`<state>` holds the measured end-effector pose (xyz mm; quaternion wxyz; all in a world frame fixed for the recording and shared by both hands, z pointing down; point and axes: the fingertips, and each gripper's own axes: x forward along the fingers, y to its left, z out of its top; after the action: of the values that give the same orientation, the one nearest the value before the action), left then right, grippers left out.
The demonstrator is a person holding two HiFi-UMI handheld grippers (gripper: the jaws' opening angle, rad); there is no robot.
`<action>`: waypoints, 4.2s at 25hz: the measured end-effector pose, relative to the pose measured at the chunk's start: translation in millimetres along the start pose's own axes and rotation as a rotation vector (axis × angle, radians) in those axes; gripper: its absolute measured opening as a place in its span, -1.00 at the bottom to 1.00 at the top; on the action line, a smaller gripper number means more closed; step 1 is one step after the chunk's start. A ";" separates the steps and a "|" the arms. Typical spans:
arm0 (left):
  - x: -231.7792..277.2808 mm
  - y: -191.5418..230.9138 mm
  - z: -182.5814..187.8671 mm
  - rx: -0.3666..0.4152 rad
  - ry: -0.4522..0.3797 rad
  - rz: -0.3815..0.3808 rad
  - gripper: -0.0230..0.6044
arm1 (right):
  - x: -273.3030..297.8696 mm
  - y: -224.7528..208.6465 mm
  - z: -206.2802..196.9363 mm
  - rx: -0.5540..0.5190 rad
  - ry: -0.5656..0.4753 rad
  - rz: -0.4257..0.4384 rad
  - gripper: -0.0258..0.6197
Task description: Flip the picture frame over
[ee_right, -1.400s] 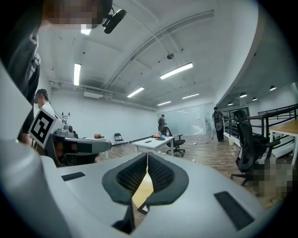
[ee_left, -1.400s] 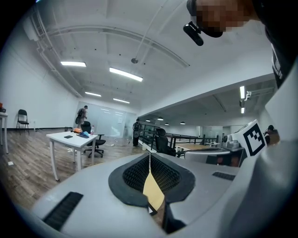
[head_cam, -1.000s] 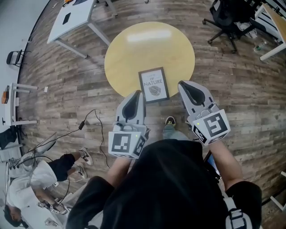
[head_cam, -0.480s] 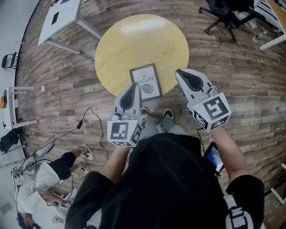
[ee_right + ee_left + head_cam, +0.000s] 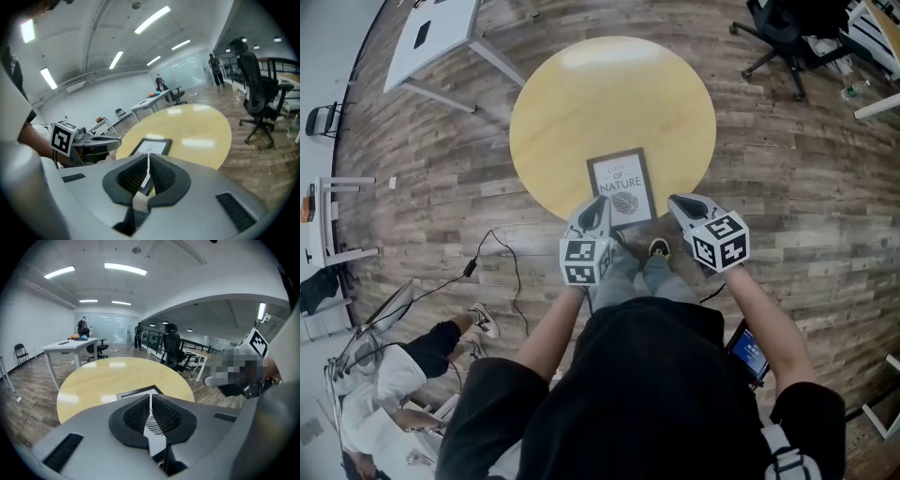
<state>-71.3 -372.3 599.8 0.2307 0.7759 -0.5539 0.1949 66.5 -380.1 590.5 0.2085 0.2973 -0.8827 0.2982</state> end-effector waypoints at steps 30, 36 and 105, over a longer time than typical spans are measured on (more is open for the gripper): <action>39.2 16.2 -87.0 0.097 0.201 -0.150 -0.83 | 63.7 -22.8 -113.8 0.918 0.006 0.207 -0.42; 40.9 12.4 -87.8 0.091 0.209 -0.152 -0.83 | 53.4 -20.5 -105.2 0.887 -0.051 0.230 -0.64; -32.3 162.4 -43.7 -0.025 0.074 0.022 -0.83 | 134.2 94.6 -46.4 -0.890 0.198 -0.065 -0.48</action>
<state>-237.6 -367.8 640.6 0.2586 0.7592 -0.5556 0.2192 -84.8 -342.6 659.7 0.4086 0.1763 -0.8911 -0.0895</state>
